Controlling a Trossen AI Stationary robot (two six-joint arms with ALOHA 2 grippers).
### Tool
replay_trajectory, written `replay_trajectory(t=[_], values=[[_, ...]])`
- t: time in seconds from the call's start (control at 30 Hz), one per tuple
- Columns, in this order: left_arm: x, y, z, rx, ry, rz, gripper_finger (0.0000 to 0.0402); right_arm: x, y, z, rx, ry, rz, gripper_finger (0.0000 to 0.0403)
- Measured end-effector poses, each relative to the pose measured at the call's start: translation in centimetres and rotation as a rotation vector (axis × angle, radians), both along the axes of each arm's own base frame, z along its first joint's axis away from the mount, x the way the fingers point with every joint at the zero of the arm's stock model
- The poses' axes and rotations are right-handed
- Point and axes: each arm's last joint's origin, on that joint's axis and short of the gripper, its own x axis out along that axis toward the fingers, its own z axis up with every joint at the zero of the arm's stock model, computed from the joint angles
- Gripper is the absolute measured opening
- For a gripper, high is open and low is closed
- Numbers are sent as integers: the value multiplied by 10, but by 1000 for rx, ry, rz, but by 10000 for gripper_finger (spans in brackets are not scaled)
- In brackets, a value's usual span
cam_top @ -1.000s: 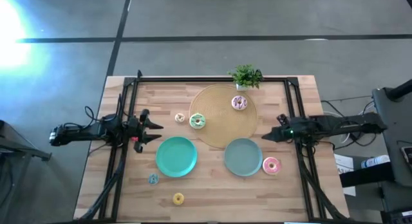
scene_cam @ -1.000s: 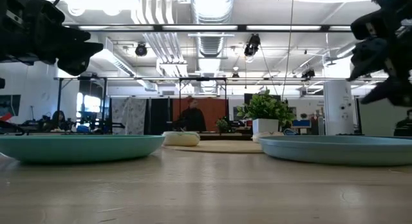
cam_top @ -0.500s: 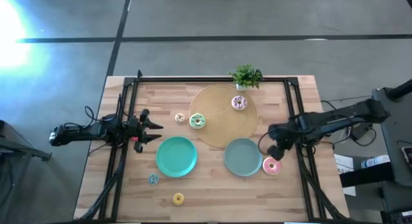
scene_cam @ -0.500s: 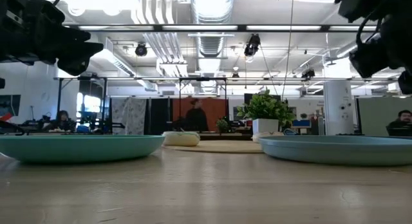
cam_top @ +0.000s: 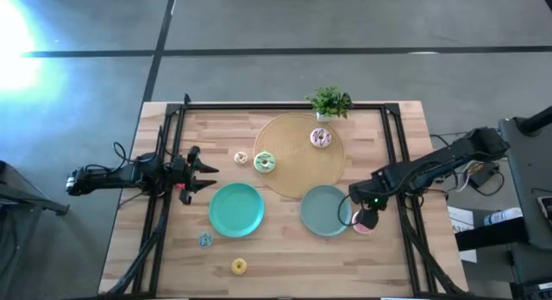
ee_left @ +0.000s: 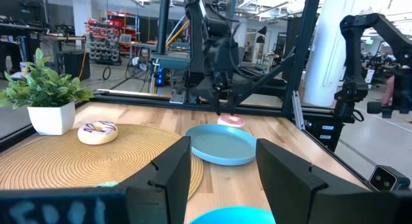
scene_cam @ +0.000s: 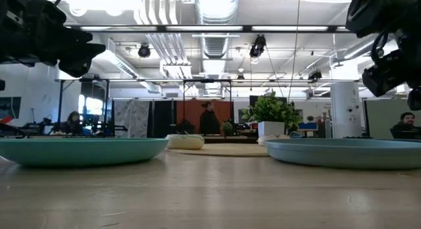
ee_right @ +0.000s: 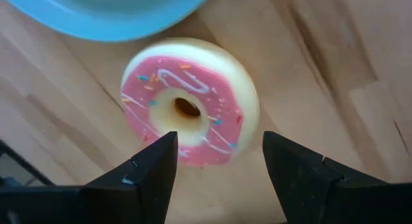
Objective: Pick & Place donuts
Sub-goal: Put the large pink donut on the gray plate
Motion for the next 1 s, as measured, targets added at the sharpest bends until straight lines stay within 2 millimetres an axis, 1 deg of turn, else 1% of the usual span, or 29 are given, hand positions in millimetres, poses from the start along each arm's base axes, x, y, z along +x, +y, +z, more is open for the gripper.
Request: replay_trajectory(t=[0.17,0.27,0.37,0.43,0.6,0.67,0.73,0.87,1.0], values=[[0,0,0,0,1,1,149,5,3,-15,-76,65,15,219],[0,0,0,0,0,1,149,8,3,-22,-91,94,16,218],[0,0,0,0,1,1,149,11,5,-24,-89,83,26,199],[0,0,0,0,1,1,149,12,5,-23,-84,56,32,169],[0,0,0,0,1,1,149,11,5,-15,-58,3,40,61],[0,0,0,0,1,1,149,10,6,-11,-23,-13,41,26],[0,0,0,0,1,1,149,11,7,-3,8,-41,36,19],[0,0,0,0,2,1,149,15,8,11,41,-83,-12,20],[0,0,0,0,1,1,149,28,4,15,20,-146,-98,20]])
